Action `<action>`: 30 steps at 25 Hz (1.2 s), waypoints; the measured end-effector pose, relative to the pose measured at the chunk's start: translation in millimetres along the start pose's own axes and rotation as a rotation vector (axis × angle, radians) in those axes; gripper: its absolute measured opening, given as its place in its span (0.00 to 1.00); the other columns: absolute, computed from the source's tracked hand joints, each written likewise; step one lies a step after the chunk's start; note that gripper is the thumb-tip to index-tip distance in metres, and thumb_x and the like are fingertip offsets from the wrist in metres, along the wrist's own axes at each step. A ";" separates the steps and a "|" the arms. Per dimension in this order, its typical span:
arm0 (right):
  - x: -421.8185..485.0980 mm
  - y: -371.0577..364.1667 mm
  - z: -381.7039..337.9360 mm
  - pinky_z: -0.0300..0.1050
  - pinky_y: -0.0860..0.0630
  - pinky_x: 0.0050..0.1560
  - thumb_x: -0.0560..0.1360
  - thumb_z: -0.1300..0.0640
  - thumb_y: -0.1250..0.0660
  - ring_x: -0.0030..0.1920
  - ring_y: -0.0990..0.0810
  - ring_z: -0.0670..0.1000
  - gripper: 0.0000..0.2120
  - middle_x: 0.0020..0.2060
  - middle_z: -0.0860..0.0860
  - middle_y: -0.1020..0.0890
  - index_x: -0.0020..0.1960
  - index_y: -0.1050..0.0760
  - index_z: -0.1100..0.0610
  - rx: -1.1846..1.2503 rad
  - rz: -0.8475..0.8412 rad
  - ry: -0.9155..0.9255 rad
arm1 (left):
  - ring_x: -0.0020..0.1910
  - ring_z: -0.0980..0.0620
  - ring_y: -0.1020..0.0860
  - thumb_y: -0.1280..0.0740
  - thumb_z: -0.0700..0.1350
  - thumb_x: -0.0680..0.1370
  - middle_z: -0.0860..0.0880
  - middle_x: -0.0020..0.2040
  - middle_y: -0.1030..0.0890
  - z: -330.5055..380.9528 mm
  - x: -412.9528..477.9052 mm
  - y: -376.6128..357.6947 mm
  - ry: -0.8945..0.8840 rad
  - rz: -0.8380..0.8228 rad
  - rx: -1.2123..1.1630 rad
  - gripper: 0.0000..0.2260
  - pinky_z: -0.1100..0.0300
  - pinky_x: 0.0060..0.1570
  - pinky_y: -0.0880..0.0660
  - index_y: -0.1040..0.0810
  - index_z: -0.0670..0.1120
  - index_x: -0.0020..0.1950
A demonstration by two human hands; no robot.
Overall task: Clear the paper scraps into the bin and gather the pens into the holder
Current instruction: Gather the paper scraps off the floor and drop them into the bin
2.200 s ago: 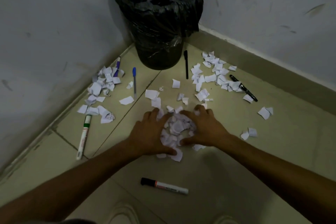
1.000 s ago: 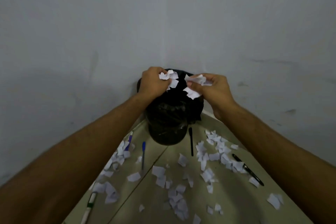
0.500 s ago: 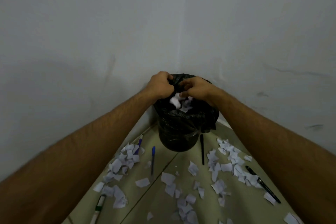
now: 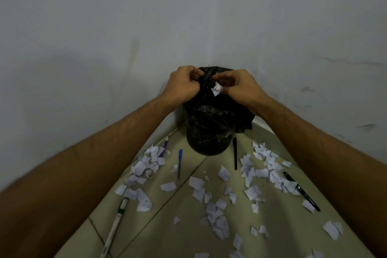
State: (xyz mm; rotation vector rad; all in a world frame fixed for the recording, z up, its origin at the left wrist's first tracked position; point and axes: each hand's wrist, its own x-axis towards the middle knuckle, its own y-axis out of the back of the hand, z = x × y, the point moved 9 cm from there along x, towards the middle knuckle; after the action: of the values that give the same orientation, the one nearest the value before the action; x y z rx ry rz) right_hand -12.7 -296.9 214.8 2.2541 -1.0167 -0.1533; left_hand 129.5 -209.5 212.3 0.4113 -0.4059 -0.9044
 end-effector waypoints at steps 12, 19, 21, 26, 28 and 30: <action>-130.1 -54.4 29.8 0.40 0.21 0.42 0.72 0.56 0.26 0.38 0.18 0.45 0.07 0.41 0.48 0.16 0.50 0.20 0.50 -0.071 -0.022 0.033 | 0.51 0.46 0.20 0.29 0.49 0.70 0.44 0.54 0.19 -157.9 -114.3 37.6 0.108 -0.211 0.467 0.20 0.56 0.52 0.23 0.22 0.47 0.62; -206.0 -147.3 120.5 0.38 0.28 0.46 0.71 0.50 0.25 0.51 0.23 0.47 0.22 0.58 0.51 0.21 0.63 0.25 0.47 -0.302 -0.515 -0.240 | 0.52 0.42 0.24 0.31 0.52 0.67 0.43 0.55 0.25 -282.0 -204.3 -1.8 0.264 -0.470 0.816 0.23 0.56 0.49 0.26 0.27 0.48 0.60; -213.5 -154.3 128.4 0.38 0.27 0.47 0.71 0.48 0.26 0.52 0.23 0.48 0.21 0.59 0.51 0.22 0.62 0.26 0.45 -0.332 -0.544 -0.249 | 0.49 0.42 0.22 0.30 0.43 0.69 0.42 0.55 0.27 -270.9 -216.3 -15.2 0.226 -0.418 0.709 0.19 0.57 0.47 0.26 0.24 0.45 0.60; -215.0 -156.0 136.0 0.39 0.26 0.47 0.72 0.49 0.26 0.53 0.21 0.48 0.18 0.59 0.51 0.22 0.61 0.24 0.46 -0.334 -0.549 -0.253 | 0.50 0.46 0.23 0.29 0.57 0.71 0.45 0.55 0.26 -244.7 -210.6 -20.3 0.146 -0.329 0.675 0.22 0.56 0.47 0.25 0.25 0.48 0.60; -210.1 -153.0 139.0 0.39 0.26 0.47 0.72 0.51 0.26 0.53 0.21 0.49 0.17 0.58 0.51 0.21 0.60 0.23 0.47 -0.314 -0.524 -0.254 | 0.56 0.42 0.25 0.30 0.53 0.72 0.41 0.60 0.26 -244.1 -167.5 -7.5 0.120 -0.207 0.703 0.23 0.52 0.53 0.27 0.27 0.46 0.64; -207.3 -151.6 141.0 0.39 0.26 0.47 0.72 0.52 0.26 0.52 0.21 0.49 0.17 0.58 0.52 0.21 0.60 0.23 0.48 -0.291 -0.508 -0.266 | 0.61 0.39 0.28 0.32 0.51 0.70 0.39 0.64 0.29 -253.9 -135.0 -12.5 0.086 -0.296 0.792 0.28 0.49 0.59 0.30 0.31 0.44 0.69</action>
State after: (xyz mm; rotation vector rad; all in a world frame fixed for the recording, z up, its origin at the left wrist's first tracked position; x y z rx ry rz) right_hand -110.7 -149.6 -18.7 2.2067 -0.4817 -0.7832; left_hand 173.7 -63.0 -31.5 1.2574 -0.6292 -0.9832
